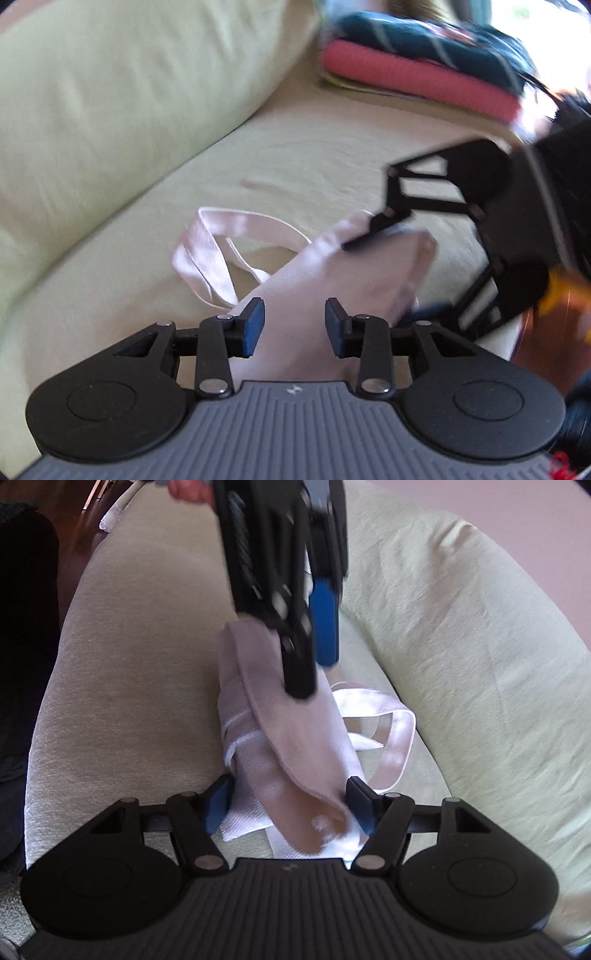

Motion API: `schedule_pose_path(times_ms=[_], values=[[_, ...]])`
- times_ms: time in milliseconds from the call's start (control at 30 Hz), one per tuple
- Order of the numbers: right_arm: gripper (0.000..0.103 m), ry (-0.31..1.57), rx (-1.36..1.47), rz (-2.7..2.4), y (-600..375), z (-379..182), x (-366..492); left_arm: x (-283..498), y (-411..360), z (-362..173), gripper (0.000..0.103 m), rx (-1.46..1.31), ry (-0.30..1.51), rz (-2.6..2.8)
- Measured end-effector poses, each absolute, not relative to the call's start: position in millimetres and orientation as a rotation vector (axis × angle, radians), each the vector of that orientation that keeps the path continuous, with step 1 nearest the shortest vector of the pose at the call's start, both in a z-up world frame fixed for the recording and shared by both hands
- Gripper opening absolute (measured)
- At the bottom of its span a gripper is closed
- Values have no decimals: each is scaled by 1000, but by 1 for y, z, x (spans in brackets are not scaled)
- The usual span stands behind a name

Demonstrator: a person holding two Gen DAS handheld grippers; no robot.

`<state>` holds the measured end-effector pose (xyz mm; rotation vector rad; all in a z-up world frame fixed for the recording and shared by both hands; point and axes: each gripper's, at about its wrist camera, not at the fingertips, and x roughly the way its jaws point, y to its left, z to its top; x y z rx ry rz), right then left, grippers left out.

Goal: Fold shopping bag

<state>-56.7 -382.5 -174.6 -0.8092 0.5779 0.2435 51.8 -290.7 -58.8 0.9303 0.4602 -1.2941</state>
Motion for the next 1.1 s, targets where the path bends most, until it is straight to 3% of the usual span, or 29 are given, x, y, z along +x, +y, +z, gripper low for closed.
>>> schedule_pose_path(times_ms=[167,300,467,667,900,1100], values=[[64,585,-822,271,-381,-172,-55,24,-263,-93,53,1414,178,-1267],[64,584,-842,286,-383,-173,-54,20,-267,-114,59,1501,52,-1250],[64,554,-872,294,-384,-177,-53,23,-278,-133,60,1513,3,-1269],[65,520,-818,277,-391,-182,-50,45,-282,-124,60,1389,118,-1351],[53,676,-549,320,-407,-146,-27,68,-290,-93,60,1212,361,-1434],[52,806,-357,450,-415,-121,-40,65,-265,-69,59,1040,538,-1558]])
